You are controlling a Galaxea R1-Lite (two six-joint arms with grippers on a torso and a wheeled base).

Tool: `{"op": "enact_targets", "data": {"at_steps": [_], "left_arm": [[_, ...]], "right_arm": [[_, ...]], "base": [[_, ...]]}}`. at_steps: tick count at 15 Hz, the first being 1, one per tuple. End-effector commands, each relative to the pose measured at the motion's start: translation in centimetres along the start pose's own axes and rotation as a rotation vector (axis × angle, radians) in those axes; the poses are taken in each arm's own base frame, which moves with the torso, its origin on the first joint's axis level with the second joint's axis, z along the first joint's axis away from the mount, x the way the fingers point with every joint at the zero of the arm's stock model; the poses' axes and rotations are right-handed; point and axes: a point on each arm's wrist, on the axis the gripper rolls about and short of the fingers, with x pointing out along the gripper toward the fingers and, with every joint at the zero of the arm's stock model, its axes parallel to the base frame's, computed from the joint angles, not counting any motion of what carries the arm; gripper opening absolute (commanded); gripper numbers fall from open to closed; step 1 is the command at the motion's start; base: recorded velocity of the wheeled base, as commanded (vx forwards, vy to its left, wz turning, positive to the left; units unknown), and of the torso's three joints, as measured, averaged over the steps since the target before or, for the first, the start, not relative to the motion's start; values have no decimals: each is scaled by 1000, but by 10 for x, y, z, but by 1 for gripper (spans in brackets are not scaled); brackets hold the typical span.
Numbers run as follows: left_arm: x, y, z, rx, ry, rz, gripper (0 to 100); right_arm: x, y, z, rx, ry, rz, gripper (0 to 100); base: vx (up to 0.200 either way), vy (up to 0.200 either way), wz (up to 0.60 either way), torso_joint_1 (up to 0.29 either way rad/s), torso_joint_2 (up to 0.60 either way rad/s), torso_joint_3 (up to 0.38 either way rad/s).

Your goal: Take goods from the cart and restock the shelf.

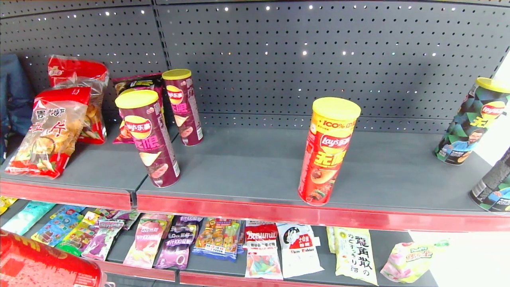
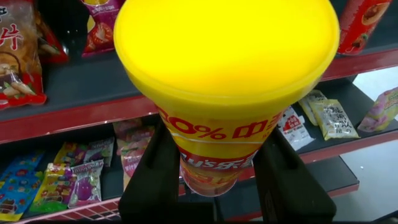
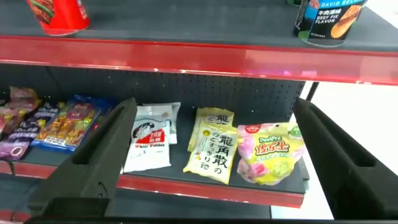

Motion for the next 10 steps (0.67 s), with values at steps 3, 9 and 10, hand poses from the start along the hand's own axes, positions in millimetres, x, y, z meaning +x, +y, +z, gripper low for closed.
{"op": "enact_targets", "data": {"at_steps": [3,9,10], "left_arm": [[1,0,3,1,-1,1,0],[0,1,14,2,-26,4,0],[2,1,17,1,-19,3,0]], "right_arm": [[0,0,0,-1,2,1,100],[0,0,0,-1,2,1,100],[0,0,0,-1,2,1,100]], "base": [[0,0,-600,2,7,2],[0,0,-400,4,4,-1],[0,0,0,0,0,0]]}}
